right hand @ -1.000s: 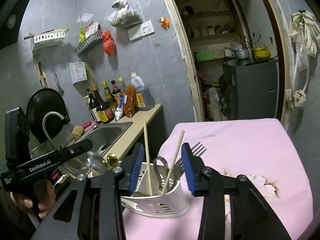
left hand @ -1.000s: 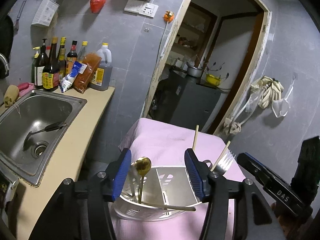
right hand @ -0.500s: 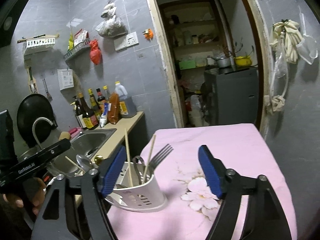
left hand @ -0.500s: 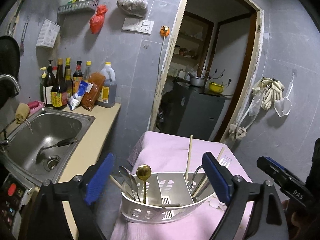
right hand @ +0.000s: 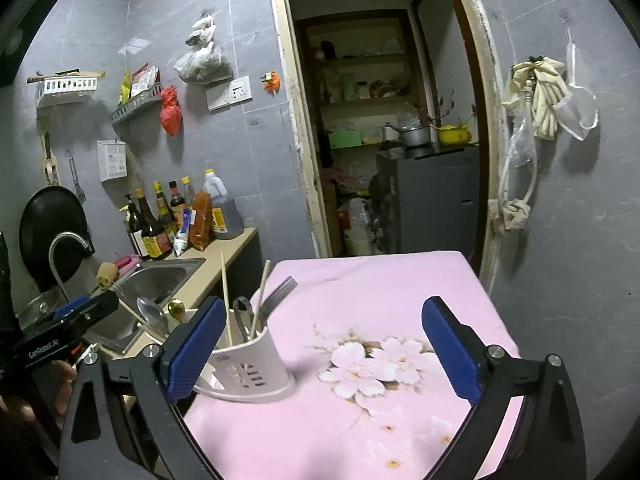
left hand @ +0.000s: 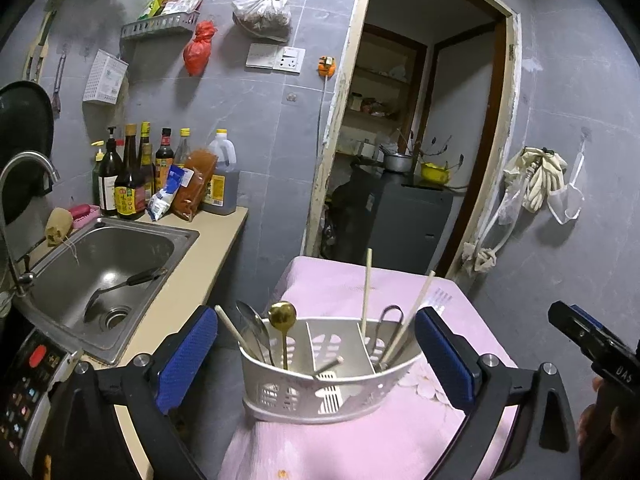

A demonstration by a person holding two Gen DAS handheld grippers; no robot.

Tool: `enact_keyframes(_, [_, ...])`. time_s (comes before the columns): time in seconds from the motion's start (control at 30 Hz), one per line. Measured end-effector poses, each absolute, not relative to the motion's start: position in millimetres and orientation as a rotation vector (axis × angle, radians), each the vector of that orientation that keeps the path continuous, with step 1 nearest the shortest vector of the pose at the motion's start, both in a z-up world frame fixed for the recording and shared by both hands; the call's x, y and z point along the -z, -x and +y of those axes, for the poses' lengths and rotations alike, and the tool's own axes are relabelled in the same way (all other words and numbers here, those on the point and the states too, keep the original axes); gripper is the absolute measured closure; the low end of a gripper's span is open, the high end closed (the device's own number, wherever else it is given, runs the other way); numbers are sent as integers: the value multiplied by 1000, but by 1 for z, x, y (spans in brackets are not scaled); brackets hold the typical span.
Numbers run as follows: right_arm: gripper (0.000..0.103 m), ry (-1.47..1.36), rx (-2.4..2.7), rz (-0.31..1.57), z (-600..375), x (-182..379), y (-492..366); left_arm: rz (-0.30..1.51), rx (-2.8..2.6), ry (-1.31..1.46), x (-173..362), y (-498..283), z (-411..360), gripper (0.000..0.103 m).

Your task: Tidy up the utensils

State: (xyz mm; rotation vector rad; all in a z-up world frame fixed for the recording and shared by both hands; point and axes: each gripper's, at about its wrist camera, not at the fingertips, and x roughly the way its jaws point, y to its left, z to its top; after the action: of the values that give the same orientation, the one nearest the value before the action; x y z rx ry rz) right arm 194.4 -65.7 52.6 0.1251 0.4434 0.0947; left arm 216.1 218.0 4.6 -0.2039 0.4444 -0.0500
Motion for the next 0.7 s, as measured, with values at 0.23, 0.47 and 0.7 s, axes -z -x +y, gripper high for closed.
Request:
enact_keyframes(0.23, [6, -121, -70, 456, -88, -55, -163, 443, 45, 189, -9, -192, 204, 3])
enact_keyframes(0.47, [6, -123, -50, 473, -111, -58, -126, 462, 42, 181, -12, -158, 188, 2])
enact_keyframes(0.7, [6, -104, -58, 471, -123, -65, -95, 489, 47, 182, -11, -125, 175, 2])
